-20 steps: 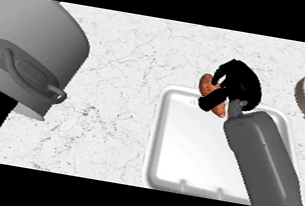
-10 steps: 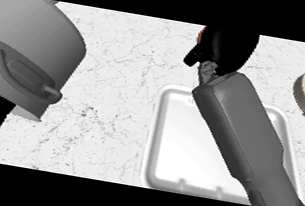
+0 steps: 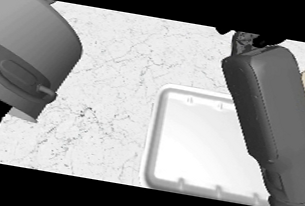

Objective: Pick the sweet potato from the tray and place it in the tiered basket

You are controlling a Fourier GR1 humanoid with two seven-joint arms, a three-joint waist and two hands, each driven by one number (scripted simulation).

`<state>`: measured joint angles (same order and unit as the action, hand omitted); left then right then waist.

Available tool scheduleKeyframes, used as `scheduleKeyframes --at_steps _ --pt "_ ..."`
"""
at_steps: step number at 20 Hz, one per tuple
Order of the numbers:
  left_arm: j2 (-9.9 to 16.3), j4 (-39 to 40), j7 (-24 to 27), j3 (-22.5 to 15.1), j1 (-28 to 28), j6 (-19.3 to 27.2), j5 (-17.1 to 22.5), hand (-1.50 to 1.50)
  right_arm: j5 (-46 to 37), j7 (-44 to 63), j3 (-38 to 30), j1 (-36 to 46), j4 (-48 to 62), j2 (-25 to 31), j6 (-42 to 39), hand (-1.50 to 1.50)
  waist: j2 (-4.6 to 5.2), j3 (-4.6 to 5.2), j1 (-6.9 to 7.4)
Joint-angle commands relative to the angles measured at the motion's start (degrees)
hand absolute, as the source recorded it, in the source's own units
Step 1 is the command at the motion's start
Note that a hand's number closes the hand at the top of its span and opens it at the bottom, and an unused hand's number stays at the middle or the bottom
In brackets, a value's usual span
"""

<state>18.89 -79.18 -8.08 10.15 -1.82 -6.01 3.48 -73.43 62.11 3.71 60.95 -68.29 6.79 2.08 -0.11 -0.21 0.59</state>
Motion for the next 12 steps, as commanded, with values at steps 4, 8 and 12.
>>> scheduleKeyframes --at_steps 4,8,12 --pt "-0.4 2.7 1.0 0.3 0.4 -0.7 -0.6 0.00 0.9 -4.6 -8.4 2.4 6.4 6.9 6.4 1.50 0.31 0.23 -0.02" --pt "-0.2 -1.5 -4.1 0.4 1.2 -0.2 0.1 0.00 4.0 -13.5 -12.5 2.0 13.7 13.2 8.9 1.50 0.37 0.17 0.29" --pt "-2.5 2.3 -0.4 -1.2 2.5 1.3 -2.5 0.00 6.0 -20.5 -16.5 4.2 22.7 16.0 18.5 1.50 0.84 0.18 0.87"
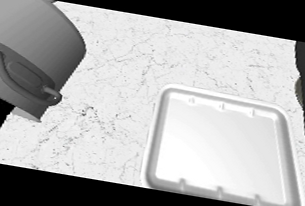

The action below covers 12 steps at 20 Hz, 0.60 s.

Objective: Pick the sweet potato from the tray and place it in the tiered basket

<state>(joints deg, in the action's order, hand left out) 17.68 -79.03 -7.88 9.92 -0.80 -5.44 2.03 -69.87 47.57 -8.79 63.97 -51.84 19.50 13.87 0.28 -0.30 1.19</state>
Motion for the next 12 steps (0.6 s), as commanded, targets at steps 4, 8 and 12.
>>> scheduleKeyframes --at_steps 4,8,12 --pt "-1.0 0.0 -1.8 -1.3 -0.5 0.1 -1.1 0.00 11.3 -13.5 -9.4 1.6 5.8 4.1 10.1 1.50 0.19 0.24 0.15" --pt "-0.8 -1.5 -3.1 -1.2 1.1 -0.4 -0.4 0.00 12.6 -20.7 -12.8 5.0 18.4 9.0 14.4 1.50 0.69 0.23 1.27" --pt "-1.5 -3.3 -0.9 -1.5 -3.3 -0.6 -1.1 0.00 14.8 -25.4 -14.8 6.2 23.5 10.6 16.3 1.50 0.55 0.23 1.52"
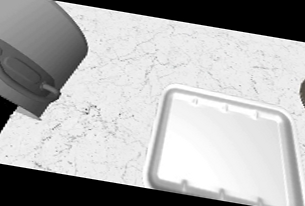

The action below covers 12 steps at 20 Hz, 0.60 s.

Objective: Pick the sweet potato from the tray and place it in the tiered basket

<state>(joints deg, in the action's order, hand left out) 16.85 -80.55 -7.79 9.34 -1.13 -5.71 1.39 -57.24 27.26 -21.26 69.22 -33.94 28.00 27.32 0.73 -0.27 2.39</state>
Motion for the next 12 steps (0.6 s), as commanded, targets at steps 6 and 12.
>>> scheduleKeyframes --at_steps 6,12 --pt "-0.6 1.1 -0.7 -1.0 0.0 0.2 -1.2 0.00 -15.6 -3.2 11.6 0.0 11.6 12.5 -8.3 1.50 0.66 0.44 0.20" --pt "0.7 1.5 -0.4 0.2 0.3 -2.1 0.3 0.00 -19.7 -9.2 14.9 4.2 16.9 16.3 -12.0 1.50 0.63 0.27 1.09"
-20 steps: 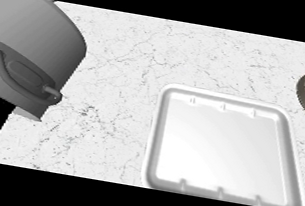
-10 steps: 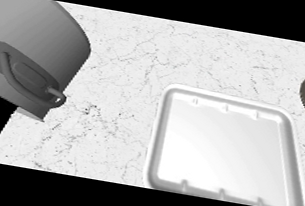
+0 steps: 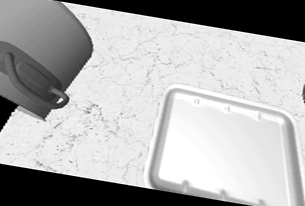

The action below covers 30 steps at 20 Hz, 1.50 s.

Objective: Pick the sweet potato from the tray and place it in the tiered basket

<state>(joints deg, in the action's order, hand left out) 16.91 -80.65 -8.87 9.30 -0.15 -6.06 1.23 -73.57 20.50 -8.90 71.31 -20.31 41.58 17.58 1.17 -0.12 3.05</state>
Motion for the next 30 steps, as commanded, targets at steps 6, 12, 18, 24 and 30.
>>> scheduleKeyframes --at_steps 6,12,18,24,30 --pt "0.9 3.2 0.8 1.2 0.7 -1.5 0.5 0.00 -4.2 -9.5 2.8 5.4 6.5 7.1 -6.2 1.50 -0.07 0.08 -0.38" --pt "-0.5 1.9 0.2 0.0 -0.4 -1.0 -0.3 0.00 -6.1 -8.0 4.0 4.4 10.6 3.7 -7.2 1.50 0.02 0.05 0.10" --pt "-0.3 1.7 -0.4 0.1 1.4 -1.3 0.0 0.00 -2.6 0.6 -0.1 7.0 17.3 5.9 -21.2 -1.50 0.35 0.06 0.67" --pt "-1.2 1.8 -0.7 -0.1 0.7 -1.0 -0.1 0.00 0.9 5.7 -3.5 4.8 16.4 7.8 -20.5 -1.50 0.19 0.00 0.16" --pt "0.3 1.8 -0.2 0.9 0.6 -1.4 -0.4 0.00 3.8 2.3 -6.2 6.0 11.1 9.8 -15.0 -1.50 0.01 -0.01 0.09"
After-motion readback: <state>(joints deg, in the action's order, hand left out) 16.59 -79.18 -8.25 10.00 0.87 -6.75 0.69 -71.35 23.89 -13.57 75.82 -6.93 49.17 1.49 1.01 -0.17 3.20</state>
